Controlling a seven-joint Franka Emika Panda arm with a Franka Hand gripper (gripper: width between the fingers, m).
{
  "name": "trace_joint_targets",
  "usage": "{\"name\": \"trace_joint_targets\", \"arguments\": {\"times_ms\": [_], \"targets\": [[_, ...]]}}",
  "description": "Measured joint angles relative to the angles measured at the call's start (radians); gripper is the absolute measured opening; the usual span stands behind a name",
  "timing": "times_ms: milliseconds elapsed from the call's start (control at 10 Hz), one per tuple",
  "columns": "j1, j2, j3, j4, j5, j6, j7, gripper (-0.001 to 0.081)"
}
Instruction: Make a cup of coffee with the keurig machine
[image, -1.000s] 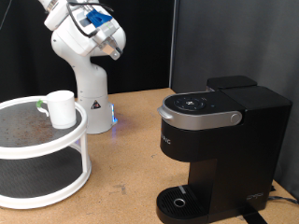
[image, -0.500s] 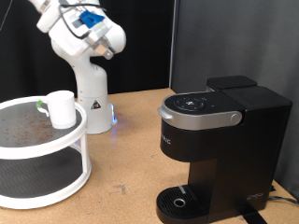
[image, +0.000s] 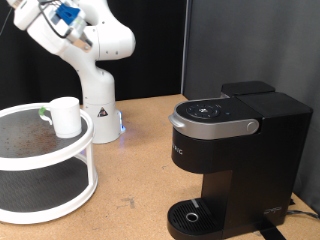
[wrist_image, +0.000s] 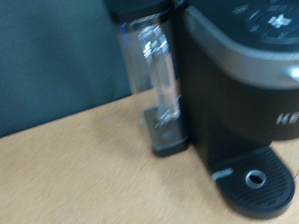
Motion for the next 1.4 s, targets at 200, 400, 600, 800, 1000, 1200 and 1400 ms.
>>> {"name": "trace_joint_targets", "arguments": {"times_ms": [200,400,600,800,1000,1200,1400], "targets": [[-0.010,-0.008,-0.006,0.008,-0.019,-0.029,-0.001,0.0003],[-0.010,-0.014,-0.017,0.010,-0.057,-0.054,-0.078,0.0003],[-0.012,-0.040,-0.063,0.027,-0.098,-0.137,-0.167,0.0003],[-0.019,-0.070,-0.124,0.054,-0.106,-0.204,-0.228,0.0003],[-0.032,-0.090,-0.179,0.083,-0.106,-0.220,-0.248,0.0003],[-0.050,-0.091,-0.212,0.108,-0.113,-0.220,-0.246,0.0003],[-0.057,-0.080,-0.245,0.117,-0.116,-0.214,-0.234,0.0003]]}}
